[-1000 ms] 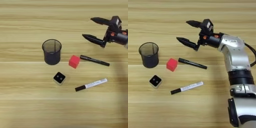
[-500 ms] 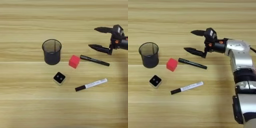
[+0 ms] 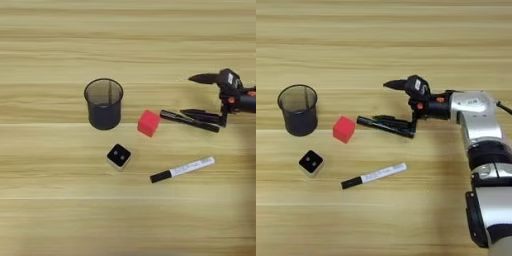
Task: Move the objects on the table
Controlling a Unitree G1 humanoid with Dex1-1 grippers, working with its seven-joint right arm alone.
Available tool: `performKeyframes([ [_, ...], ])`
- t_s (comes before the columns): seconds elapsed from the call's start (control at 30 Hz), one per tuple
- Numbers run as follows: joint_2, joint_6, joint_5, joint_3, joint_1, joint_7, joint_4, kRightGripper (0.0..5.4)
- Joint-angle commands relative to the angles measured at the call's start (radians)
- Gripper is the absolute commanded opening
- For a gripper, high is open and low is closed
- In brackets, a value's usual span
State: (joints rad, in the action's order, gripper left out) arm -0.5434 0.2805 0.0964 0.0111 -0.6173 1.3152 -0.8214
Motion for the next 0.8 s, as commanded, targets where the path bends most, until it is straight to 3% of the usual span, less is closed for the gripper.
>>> performKeyframes([
  [0.03,-0.042,0.042,-0.02,-0.004,-0.092,-0.04,0.002,5.38],
  [0.5,-0.033,0.066,-0.069,0.025,-0.099,-0.017,-0.119,5.37],
  [0.8,-0.02,0.097,-0.107,0.038,-0.113,-0.041,-0.191,4.31],
])
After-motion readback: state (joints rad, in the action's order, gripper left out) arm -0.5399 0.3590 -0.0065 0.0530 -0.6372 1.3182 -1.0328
